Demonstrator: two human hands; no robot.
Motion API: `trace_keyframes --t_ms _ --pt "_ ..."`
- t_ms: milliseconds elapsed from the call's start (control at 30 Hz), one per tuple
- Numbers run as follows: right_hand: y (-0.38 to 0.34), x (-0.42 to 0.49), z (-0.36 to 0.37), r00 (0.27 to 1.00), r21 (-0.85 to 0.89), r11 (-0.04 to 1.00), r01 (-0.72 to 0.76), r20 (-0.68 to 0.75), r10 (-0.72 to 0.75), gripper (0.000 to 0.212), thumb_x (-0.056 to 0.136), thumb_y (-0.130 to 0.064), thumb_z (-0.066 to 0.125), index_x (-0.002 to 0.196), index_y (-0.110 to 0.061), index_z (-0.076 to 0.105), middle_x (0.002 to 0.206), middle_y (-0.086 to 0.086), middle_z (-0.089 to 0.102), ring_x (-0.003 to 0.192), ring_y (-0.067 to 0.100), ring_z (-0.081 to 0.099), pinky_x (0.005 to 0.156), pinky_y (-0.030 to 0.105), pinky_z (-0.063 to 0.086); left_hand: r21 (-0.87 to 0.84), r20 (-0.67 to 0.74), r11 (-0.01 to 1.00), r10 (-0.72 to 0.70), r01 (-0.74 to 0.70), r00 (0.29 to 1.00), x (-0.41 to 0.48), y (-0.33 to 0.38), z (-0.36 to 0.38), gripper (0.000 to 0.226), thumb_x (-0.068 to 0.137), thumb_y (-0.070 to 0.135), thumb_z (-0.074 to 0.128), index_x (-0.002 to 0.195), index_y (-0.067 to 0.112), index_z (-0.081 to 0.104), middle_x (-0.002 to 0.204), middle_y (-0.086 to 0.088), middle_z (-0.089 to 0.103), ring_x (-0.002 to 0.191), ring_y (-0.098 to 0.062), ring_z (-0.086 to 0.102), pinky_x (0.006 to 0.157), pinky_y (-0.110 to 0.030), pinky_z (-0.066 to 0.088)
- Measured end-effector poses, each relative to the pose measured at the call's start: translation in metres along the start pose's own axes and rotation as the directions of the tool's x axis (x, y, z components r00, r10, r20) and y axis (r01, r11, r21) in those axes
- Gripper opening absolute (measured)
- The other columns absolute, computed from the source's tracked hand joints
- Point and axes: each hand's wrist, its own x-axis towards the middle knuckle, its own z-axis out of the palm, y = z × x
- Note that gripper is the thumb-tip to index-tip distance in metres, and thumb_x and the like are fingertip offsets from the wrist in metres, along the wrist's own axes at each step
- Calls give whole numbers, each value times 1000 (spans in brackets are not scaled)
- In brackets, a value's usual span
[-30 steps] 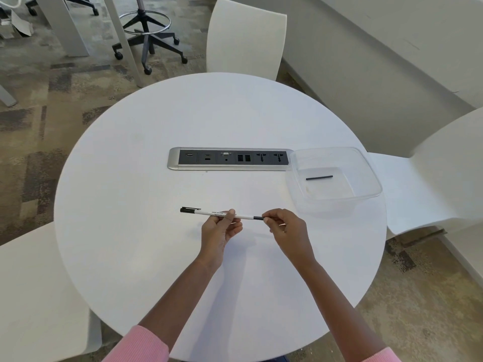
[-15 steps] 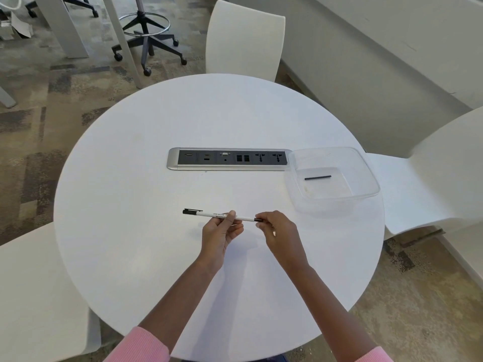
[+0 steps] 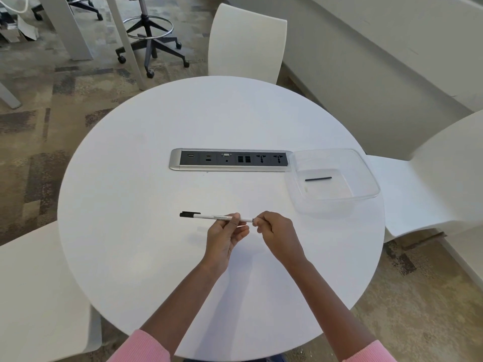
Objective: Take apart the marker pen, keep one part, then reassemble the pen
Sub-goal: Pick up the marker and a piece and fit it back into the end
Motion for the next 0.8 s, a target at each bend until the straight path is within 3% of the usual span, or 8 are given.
trace_keyframes --t_ms 167,300,400,500,633,733,800 --pt "-7 -5 5 1000 18 1000 23 12 -23 19 93 -16 47 87 -6 61 74 3 61 69 18 54 60 25 39 2 7 1000 11 -11 1000 -3 -2 4 11 91 9 51 85 4 58 77 -10 61 57 -7 66 57 -15 54" --pt "0 -9 5 984 -156 975 157 -54 -168 17 92 -20 50 99 -7 57 89 7 63 80 21 55 66 30 45 8 -1 1000 15 -15 1000 -1 1 2 11 90 9 53 84 3 60 76 -8 61 57 -6 66 57 -15 54" --pt "3 -11 4 956 -308 920 243 -86 -281 29 89 -30 42 91 -7 59 79 11 62 75 28 58 54 40 50 15 2 1000 14 -14 1000 -2 2 4 11 90 9 54 81 5 60 70 -4 62 55 -5 63 57 -15 54" --pt "5 -8 3 938 -343 896 282 -99 -333 37 86 -34 35 81 -7 59 68 10 58 63 27 55 45 37 47 21 9 1000 12 -12 1000 -3 1 4 10 89 11 55 81 7 60 62 3 65 55 -5 63 58 -15 54" --pt "3 -8 0 975 -201 960 193 -69 -210 39 87 -36 37 73 -6 58 64 13 58 61 26 51 54 36 42 45 34 999 16 -17 999 -2 1 4 8 90 10 53 83 9 59 60 7 67 58 -4 63 60 -15 54" --pt "-2 -7 1 999 86 996 -34 36 31 37 94 -26 42 62 -12 53 56 8 56 54 21 49 59 34 41 59 36 998 20 -22 999 -2 1 5 9 89 10 54 82 10 60 64 5 66 60 -6 61 61 -16 54" --pt "-5 -8 0 989 162 978 -133 88 120 42 96 -28 38 58 -17 52 52 0 53 51 14 47 61 32 41 69 34 997 30 -32 999 -1 0 6 9 89 10 55 82 10 60 63 5 67 60 -7 61 62 -16 54"
